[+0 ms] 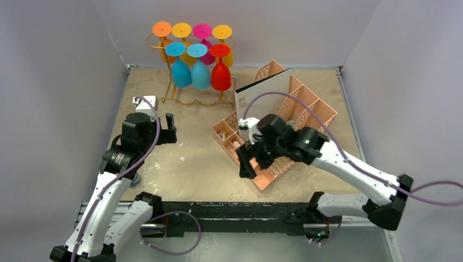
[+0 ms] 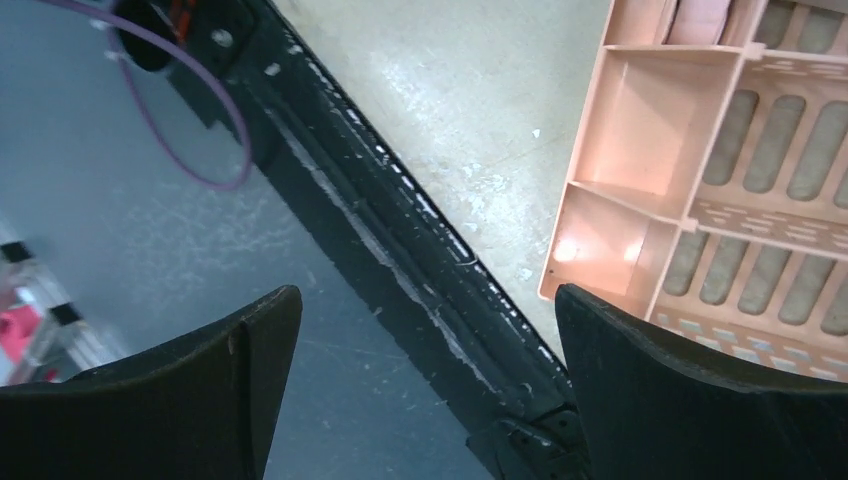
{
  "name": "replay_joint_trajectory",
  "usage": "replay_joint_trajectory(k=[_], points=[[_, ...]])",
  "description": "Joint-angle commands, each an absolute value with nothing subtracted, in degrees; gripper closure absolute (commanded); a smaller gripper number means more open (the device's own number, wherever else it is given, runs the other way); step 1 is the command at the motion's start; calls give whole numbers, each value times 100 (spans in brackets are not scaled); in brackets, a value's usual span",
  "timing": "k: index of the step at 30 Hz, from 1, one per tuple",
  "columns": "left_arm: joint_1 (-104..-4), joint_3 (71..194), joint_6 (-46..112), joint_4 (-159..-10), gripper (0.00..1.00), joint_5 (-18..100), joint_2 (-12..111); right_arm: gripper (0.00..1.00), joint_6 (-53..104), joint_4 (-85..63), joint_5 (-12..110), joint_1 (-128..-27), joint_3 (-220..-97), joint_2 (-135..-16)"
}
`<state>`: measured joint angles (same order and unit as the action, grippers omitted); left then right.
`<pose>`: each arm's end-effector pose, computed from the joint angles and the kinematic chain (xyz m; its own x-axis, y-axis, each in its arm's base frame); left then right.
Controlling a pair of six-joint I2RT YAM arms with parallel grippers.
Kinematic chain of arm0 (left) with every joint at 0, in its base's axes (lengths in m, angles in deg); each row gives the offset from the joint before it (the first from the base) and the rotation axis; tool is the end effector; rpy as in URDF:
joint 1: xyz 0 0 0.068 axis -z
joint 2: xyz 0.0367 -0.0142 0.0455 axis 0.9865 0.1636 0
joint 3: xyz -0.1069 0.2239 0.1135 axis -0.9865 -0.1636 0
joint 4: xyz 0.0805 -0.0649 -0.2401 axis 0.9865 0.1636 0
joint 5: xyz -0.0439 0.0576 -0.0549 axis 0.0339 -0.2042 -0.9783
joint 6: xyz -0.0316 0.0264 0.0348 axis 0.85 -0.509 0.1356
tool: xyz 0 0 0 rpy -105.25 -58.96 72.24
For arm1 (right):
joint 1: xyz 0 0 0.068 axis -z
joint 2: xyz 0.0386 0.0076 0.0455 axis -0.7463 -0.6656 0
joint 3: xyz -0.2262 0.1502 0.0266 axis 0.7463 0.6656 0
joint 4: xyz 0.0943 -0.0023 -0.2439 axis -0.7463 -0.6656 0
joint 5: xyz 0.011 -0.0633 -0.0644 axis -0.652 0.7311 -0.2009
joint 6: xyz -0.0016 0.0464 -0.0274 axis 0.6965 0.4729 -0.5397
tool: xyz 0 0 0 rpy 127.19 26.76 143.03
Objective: Take the wine glass off the wine glass rack
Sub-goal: Move the distractor to the center of the board.
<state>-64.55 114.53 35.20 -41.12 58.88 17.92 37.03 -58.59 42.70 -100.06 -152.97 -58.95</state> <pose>0.1476 -0.0361 0.3441 -0.5024 -0.1061 -0.8581 0.0081 0.9918 -0.1273 0.1329 0.1825 0.3596 -0.6765 -0.3611 -0.6419 -0.6924 0.6089 0.3871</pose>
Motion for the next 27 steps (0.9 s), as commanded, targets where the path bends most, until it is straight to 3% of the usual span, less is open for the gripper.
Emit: replay_joint_trajectory(k=[1,9,15,27], points=[[-6450,11356,4088,-4261,0,6763,1655,1,3742,-5585,5462,-10756,-15408,-6577],[-6450,11409,4852,-3100,0,7730,1347,1,4289,-4498,6563,-11629,-15120,-7771],[-6450,11103,4748,-3196,0,6794,793,1,5224,-3691,6821,-11674,-14764,-8412],[-6450,11063,4754,-3135,0,6943,765,1,5273,-4755,8268,-11447,-14610,-8931]])
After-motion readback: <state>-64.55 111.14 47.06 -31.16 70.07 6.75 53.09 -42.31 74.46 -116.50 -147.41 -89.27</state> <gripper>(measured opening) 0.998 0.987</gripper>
